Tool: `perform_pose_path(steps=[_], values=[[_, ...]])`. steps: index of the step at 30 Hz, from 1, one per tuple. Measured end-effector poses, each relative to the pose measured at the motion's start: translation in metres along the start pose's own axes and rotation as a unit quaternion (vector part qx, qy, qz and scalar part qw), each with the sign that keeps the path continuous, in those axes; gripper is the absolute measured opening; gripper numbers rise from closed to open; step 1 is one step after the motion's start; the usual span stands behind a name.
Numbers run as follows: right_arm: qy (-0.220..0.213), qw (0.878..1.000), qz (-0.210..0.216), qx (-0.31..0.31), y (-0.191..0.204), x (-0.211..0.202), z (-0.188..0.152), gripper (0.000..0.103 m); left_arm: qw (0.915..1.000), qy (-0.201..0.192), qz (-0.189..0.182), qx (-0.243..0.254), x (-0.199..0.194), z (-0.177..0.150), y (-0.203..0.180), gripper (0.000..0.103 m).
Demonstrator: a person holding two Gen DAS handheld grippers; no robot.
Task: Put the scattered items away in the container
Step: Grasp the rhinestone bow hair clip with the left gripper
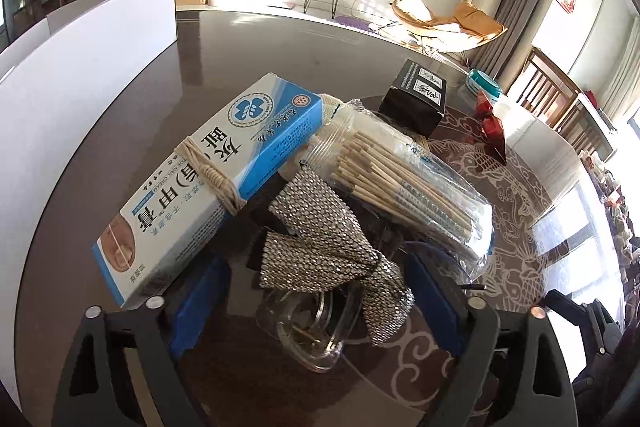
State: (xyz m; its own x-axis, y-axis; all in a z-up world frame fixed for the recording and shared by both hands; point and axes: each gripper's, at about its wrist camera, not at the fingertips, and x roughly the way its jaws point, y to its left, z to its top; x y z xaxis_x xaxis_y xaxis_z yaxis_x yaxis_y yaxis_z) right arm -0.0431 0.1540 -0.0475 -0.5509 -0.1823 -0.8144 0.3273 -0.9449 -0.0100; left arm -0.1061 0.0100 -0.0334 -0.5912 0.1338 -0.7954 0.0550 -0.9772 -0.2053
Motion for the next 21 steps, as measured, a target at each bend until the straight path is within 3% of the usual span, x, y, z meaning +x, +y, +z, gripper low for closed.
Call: perform_pose_path(steps=[1, 5, 9, 12, 16, 21], values=[[0.000, 1.000, 0.000, 0.000, 0.000, 0.000, 0.000, 0.103, 0.9999, 0.000, -0.011, 0.000, -0.003, -0.002, 0.005, 0.070], [0.000, 1.000, 0.000, 0.000, 0.000, 0.000, 0.000, 0.103, 0.9985, 0.005, -0.006, 0.054, -0.024, -0.015, 0.022, 0.067], [0.000, 1.000, 0.000, 0.000, 0.000, 0.000, 0.000, 0.103, 0.9915, 0.043, -0.056, 0.109, -0.044, -0.035, 0.042, 0.067], [0.000, 1.000, 0.000, 0.000, 0.000, 0.000, 0.000, 0.103, 0.9880, 0.053, -0.057, 0.133, -0.058, -0.047, 0.055, 0.068], [0.000, 1.000, 0.000, 0.000, 0.000, 0.000, 0.000, 0.103, 0.9914, 0.043, -0.036, 0.118, -0.063, -0.054, 0.063, 0.080], [-0.010, 0.993, 0.097, -0.061, 0.032, -0.005, 0.000, 0.103, 0.9927, 0.040, -0.025, 0.111, -0.055, -0.058, 0.055, 0.080]])
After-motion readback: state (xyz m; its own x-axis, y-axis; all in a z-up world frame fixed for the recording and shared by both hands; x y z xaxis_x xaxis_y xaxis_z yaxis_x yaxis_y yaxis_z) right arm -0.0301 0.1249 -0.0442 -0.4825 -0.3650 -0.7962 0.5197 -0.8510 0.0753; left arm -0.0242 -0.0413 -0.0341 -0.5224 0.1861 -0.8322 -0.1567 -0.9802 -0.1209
